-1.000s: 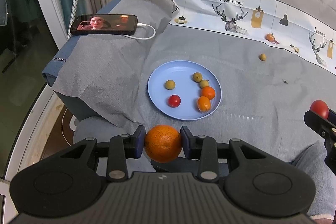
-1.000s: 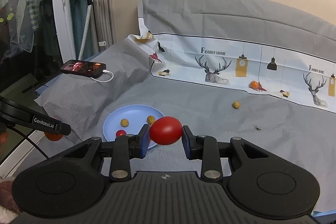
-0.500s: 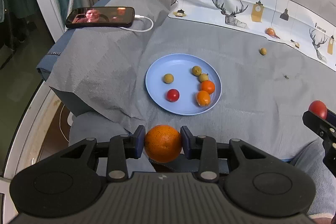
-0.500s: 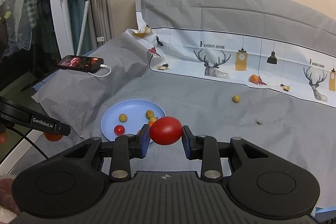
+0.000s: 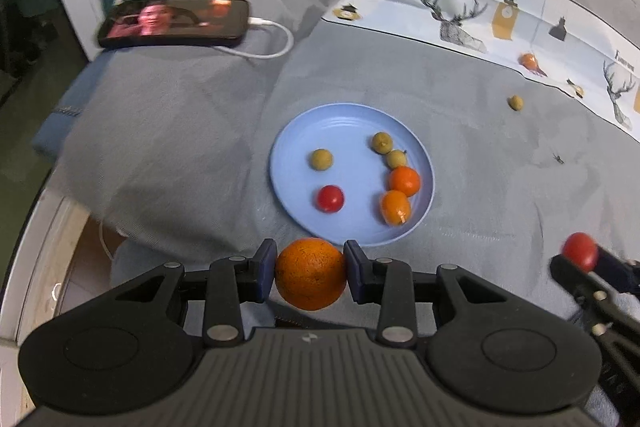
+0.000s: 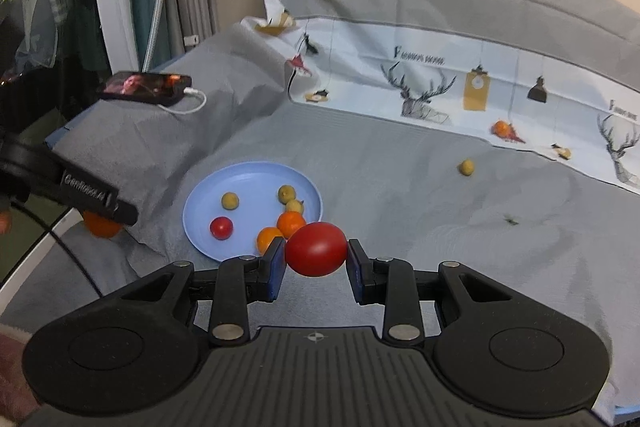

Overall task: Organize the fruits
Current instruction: 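Carry the mandarin and red cherry tomato over the blue plate with both tools, then open both tools over the plate to drop the mandarin and tomato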

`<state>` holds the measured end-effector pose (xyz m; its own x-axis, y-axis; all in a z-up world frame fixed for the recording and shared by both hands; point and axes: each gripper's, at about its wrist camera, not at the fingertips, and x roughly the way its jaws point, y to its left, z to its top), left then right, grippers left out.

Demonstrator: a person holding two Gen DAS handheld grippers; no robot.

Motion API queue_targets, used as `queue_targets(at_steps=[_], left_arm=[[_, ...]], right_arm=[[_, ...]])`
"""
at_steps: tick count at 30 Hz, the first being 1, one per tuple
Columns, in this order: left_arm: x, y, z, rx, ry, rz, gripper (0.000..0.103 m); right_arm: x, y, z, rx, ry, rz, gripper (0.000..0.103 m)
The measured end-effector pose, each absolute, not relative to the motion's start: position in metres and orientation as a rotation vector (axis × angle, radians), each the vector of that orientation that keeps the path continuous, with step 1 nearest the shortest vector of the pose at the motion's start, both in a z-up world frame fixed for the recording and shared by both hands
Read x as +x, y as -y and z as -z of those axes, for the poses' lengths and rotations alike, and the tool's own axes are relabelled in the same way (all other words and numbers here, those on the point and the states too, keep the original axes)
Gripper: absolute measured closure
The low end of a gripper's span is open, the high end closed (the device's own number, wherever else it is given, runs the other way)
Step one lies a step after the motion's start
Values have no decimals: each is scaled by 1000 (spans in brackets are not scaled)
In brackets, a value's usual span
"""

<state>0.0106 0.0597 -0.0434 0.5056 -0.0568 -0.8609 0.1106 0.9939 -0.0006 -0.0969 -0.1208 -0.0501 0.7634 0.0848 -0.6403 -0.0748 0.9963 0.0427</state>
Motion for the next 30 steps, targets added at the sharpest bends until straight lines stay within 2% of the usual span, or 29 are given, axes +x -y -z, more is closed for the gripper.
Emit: queue_targets(at_steps=[14,27,29,30], left_arm=[[98,-38,83,79,-1074,159,63],[155,-27,132,123,-1150,154,61],[159,-29,134,119,-1150,168,35],[159,-31,131,108,-1138,177,10]], right_arm=[[10,100,92,4,-800,-152,69],[70,90,136,-33,-885,-213,69],[76,87,141,-38,-895,-234,68],[79,86,142,-45,-901,-252,67]])
